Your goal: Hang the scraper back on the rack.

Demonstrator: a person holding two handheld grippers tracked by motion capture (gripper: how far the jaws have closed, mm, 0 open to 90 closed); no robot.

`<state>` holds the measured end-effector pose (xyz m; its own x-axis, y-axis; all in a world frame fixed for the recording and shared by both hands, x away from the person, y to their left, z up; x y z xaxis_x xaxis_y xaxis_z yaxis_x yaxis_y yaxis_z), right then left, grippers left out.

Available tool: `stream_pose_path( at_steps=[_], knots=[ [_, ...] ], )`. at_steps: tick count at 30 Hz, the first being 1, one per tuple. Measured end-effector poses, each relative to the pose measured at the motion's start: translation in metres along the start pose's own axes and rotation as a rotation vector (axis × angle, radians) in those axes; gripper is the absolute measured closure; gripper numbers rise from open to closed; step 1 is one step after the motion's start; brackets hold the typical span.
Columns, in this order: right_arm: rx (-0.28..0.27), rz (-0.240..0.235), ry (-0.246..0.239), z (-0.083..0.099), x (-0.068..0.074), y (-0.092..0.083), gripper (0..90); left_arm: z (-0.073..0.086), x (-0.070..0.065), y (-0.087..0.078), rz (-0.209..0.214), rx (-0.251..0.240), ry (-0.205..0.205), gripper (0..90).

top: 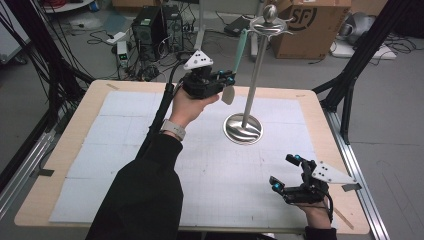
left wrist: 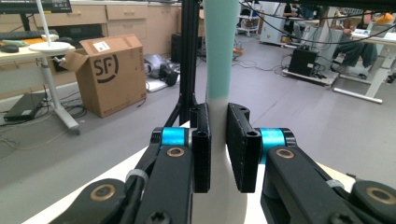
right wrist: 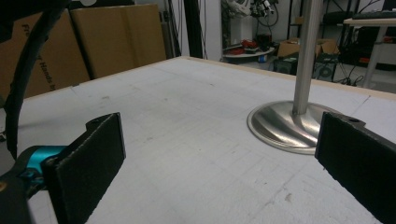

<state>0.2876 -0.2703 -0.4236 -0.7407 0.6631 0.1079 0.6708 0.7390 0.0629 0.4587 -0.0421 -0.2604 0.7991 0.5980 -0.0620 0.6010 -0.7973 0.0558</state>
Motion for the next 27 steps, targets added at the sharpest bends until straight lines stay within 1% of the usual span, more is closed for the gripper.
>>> stream_pose_path(
  at_steps=[1, 3, 4, 6, 8, 10, 11, 13, 15, 16, 17, 18, 19, 20, 21, 22, 23, 24, 27],
  knots=[
    [0.0, -0.001, 0.0, 0.0, 0.0, 0.0, 0.6, 0.0, 0.0, 0.0, -0.012, -0.001, 0.006, 79.5],
    [0.0, -0.001, -0.001, 0.001, 0.0, 0.0, 0.6, 0.0, 0.0, 0.001, -0.05, -0.001, 0.019, 78.8],
    [0.004, -0.003, 0.001, 0.001, 0.0, 0.0, 0.6, -0.001, 0.0, 0.0, -0.064, -0.011, 0.018, 77.3],
    [0.003, -0.003, 0.003, 0.001, 0.001, 0.0, 0.6, -0.002, 0.001, -0.002, -0.081, -0.024, 0.023, 69.8],
    [0.003, -0.005, 0.004, 0.0, 0.001, 0.0, 0.6, -0.001, 0.001, -0.006, -0.077, -0.022, 0.028, 64.4],
    [0.001, -0.006, 0.001, 0.0, 0.0, -0.001, 0.6, -0.002, 0.0, -0.014, -0.072, -0.036, 0.053, 61.5],
    [0.001, -0.003, 0.001, 0.0, 0.0, -0.001, 0.6, -0.002, -0.001, -0.019, -0.062, -0.045, 0.056, 59.2],
    [0.002, -0.006, 0.006, 0.001, 0.001, 0.0, 0.6, -0.001, -0.001, -0.026, -0.051, -0.046, 0.051, 54.5],
    [0.004, -0.007, 0.002, 0.002, 0.001, 0.001, 0.5, 0.002, 0.001, -0.038, -0.037, -0.043, 0.067, 50.8],
    [0.01, -0.008, 0.004, 0.003, 0.001, 0.002, 0.6, 0.003, 0.002, -0.043, -0.033, -0.047, 0.059, 47.4],
    [0.01, -0.008, 0.003, 0.003, 0.002, 0.002, 0.5, 0.005, 0.004, -0.048, -0.029, -0.042, 0.045, 40.9],
    [0.015, -0.008, 0.004, 0.004, 0.002, 0.002, 0.6, 0.007, 0.005, -0.053, -0.036, -0.03, 0.031, 35.6],
    [0.016, -0.009, 0.003, 0.004, 0.002, 0.003, 0.6, 0.01, 0.007, -0.059, -0.051, -0.016, 0.024, 31.4],
    [0.016, -0.01, 0.002, 0.004, 0.002, 0.003, 0.5, 0.014, 0.008, -0.064, -0.071, 0.001, 0.018, 25.1],
    [0.015, -0.011, 0.002, 0.004, 0.002, 0.003, 0.6, 0.017, 0.009, -0.069, -0.084, 0.025, 0.012, 16.7],
    [0.015, -0.013, 0.004, 0.004, 0.002, 0.003, 0.5, 0.021, 0.009, -0.074, -0.087, 0.039, 0.016, 13.6],
    [0.012, -0.014, 0.002, 0.003, 0.002, 0.004, 0.5, 0.024, 0.009, -0.08, -0.084, 0.04, 0.04, 13.9],
    [0.013, -0.014, 0.004, 0.003, 0.002, 0.005, 0.6, 0.027, 0.007, -0.086, -0.071, 0.038, 0.055, 13.8],
    [0.015, -0.019, 0.003, 0.002, 0.002, 0.009, 0.6, 0.034, 0.004, -0.101, -0.044, 0.03, 0.063, 11.7]
  ],
)
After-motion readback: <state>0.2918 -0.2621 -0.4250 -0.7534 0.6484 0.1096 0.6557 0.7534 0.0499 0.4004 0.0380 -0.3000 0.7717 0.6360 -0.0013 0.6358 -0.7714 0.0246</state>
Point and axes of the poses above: each handheld gripper's, and its own axes: y roughly forward along the jaws, z roughly out of its underside, x roughly to its left, the point moved 7 cm from there along y, roughly forward along the jaws, and after that the axes turned 12 degrees about -x, right-handed, at the moved point
